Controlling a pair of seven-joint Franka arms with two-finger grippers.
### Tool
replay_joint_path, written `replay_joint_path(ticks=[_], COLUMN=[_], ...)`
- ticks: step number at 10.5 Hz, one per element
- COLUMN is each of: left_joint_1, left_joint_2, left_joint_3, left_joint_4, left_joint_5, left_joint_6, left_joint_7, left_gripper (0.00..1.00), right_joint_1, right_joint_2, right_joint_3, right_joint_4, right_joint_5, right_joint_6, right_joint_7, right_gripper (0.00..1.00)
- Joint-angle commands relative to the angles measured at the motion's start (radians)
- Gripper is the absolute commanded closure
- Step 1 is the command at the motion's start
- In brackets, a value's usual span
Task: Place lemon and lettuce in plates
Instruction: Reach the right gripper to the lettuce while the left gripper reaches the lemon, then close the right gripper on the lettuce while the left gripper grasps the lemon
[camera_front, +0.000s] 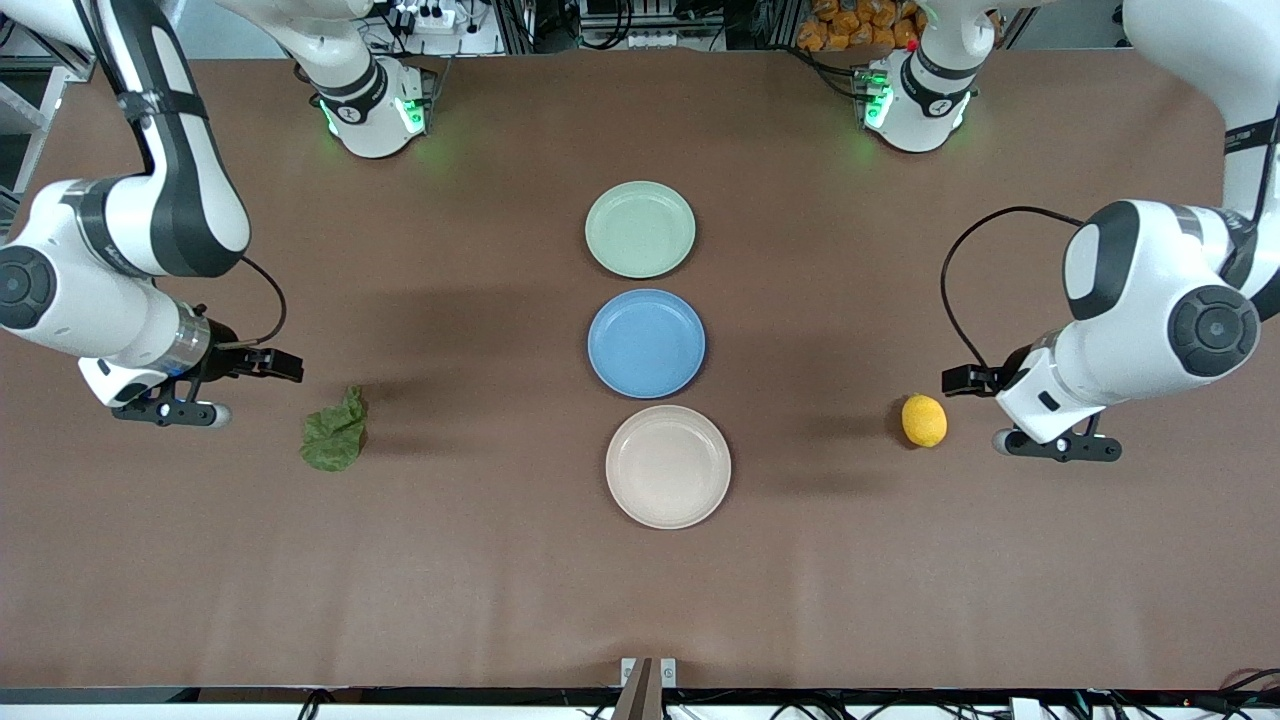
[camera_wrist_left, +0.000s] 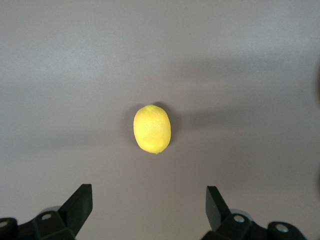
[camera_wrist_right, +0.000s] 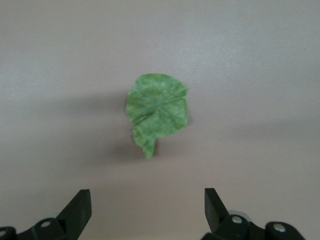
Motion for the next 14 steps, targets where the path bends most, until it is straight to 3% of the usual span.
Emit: replay_joint_path(ticks=[1, 6, 14], left_joint_1=[0.003, 0.005, 0.014], left_joint_2=[-0.017, 0.014, 0.166], left_joint_3=[0.003, 0.003, 0.004], left_joint_4=[-0.108, -0.237, -0.24], left_joint_5=[-0.011, 0.005, 0.087], left_joint_6=[0.122, 0.335, 0.477], left_joint_7=[0.004, 0.012, 0.019], left_gripper=[0.0, 0.0, 0.0], right_joint_1=[-0.018, -0.039, -0.039], right_joint_2=[0.009, 0.105, 0.236], right_joint_3=[0.01, 0.009, 0.009], right_joint_4=[-0.063, -0.06, -0.052], right_joint_5=[-0.004, -0.006, -0.006], right_joint_6=[0.094, 0.204, 0.362], right_joint_7=[0.004, 0.004, 0.002], right_gripper=[0.0, 0.0, 0.0])
